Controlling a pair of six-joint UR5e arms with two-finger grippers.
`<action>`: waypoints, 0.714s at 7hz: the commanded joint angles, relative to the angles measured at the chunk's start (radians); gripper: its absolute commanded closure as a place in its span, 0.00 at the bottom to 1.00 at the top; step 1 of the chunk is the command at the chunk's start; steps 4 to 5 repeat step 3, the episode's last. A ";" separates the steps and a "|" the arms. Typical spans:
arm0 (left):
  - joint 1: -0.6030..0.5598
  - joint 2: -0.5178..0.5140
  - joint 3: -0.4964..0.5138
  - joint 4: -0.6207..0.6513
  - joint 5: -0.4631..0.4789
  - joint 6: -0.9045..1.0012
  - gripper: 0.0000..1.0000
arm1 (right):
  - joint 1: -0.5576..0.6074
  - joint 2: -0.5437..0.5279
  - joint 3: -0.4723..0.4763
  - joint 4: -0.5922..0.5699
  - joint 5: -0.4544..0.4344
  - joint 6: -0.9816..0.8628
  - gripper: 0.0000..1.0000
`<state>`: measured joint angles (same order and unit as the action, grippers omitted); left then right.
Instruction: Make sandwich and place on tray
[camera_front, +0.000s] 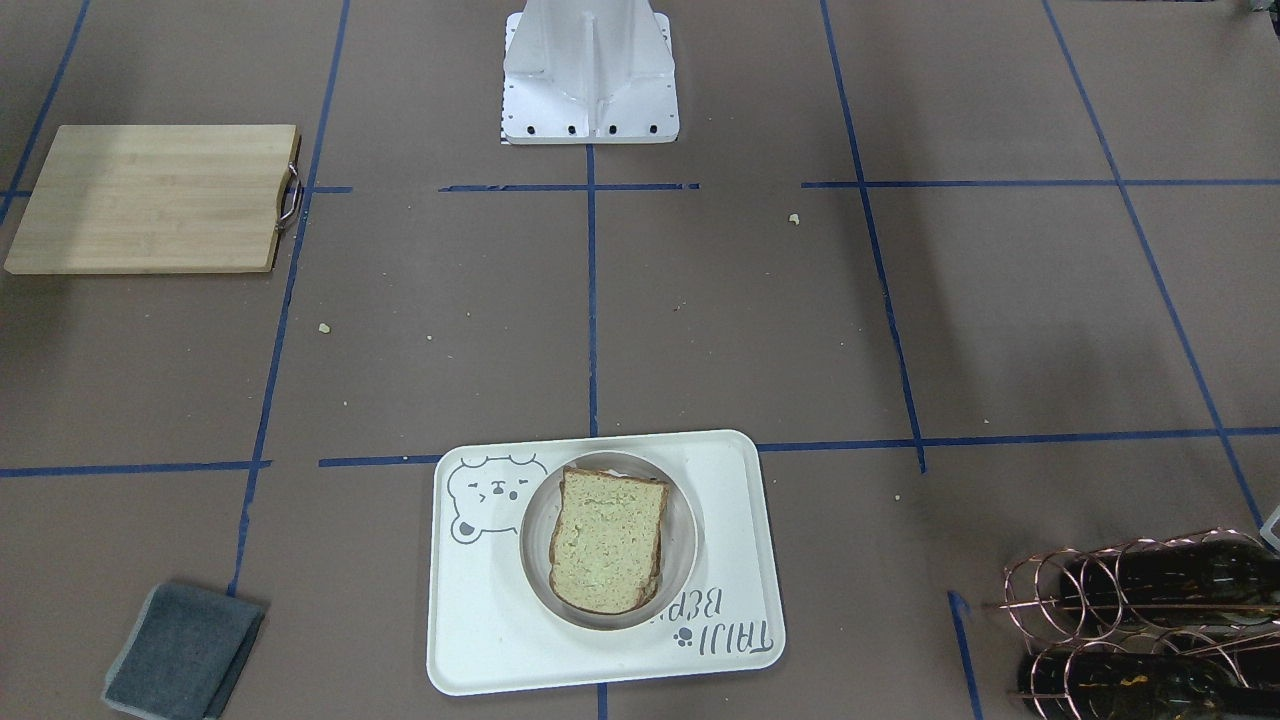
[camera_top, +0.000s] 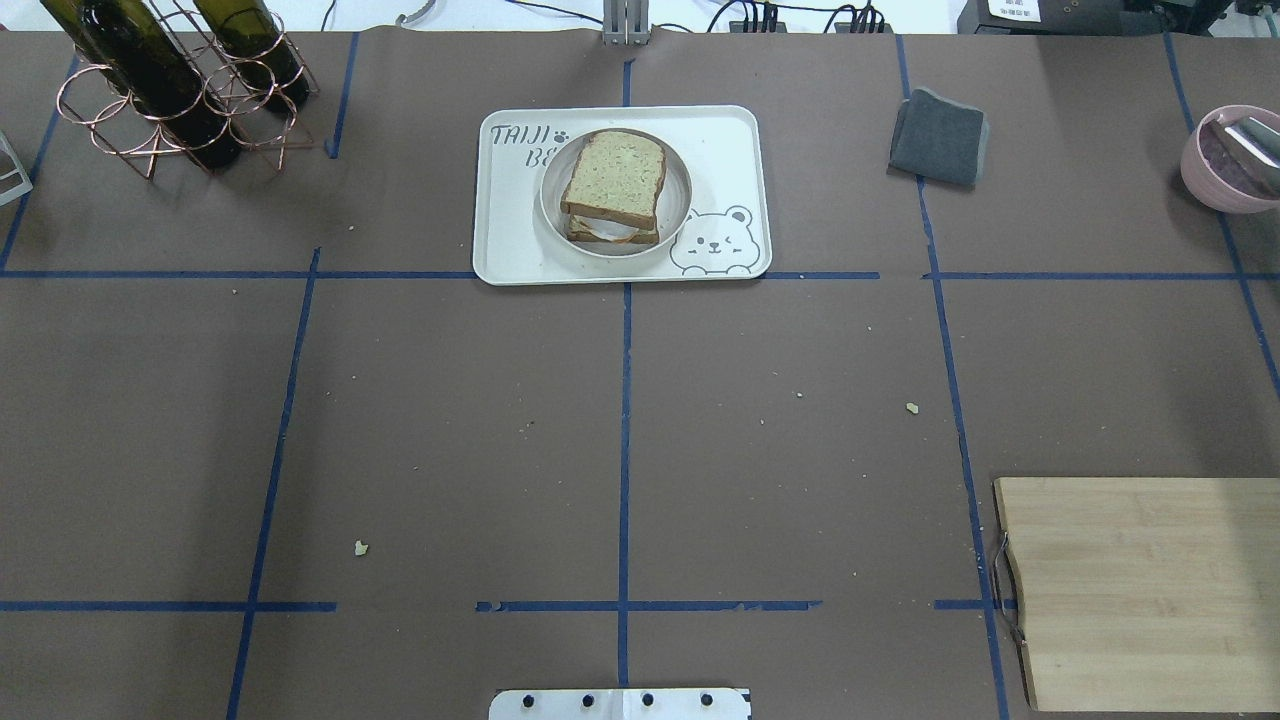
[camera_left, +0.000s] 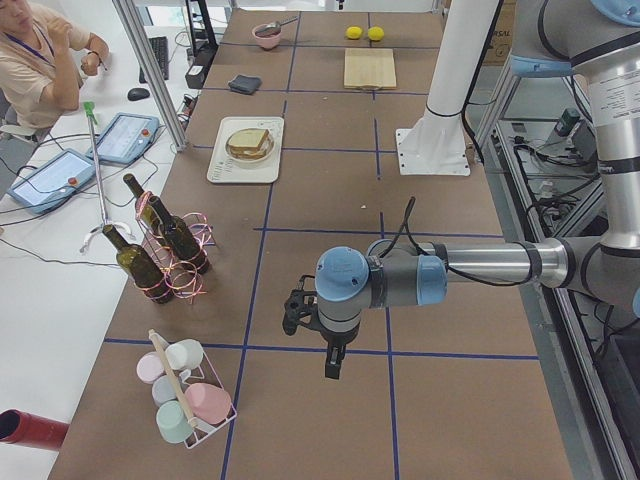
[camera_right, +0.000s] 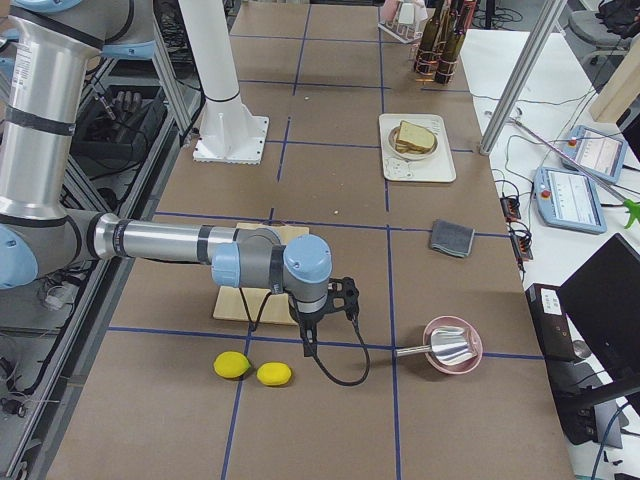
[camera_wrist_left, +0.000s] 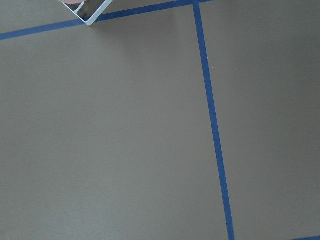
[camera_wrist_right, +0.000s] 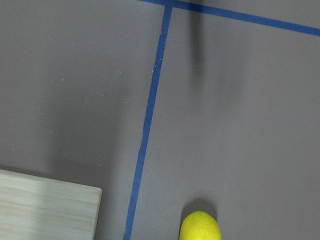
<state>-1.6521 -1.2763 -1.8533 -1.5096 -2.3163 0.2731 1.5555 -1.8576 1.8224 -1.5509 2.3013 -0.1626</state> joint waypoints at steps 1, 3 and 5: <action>0.000 0.000 0.000 -0.003 0.000 0.000 0.00 | 0.000 -0.002 0.001 0.000 0.003 0.000 0.00; 0.000 -0.002 -0.004 -0.003 0.000 0.000 0.00 | -0.002 0.000 0.000 0.000 0.001 0.000 0.00; 0.000 -0.002 -0.004 -0.003 0.000 0.000 0.00 | -0.002 0.000 0.000 0.000 0.001 0.000 0.00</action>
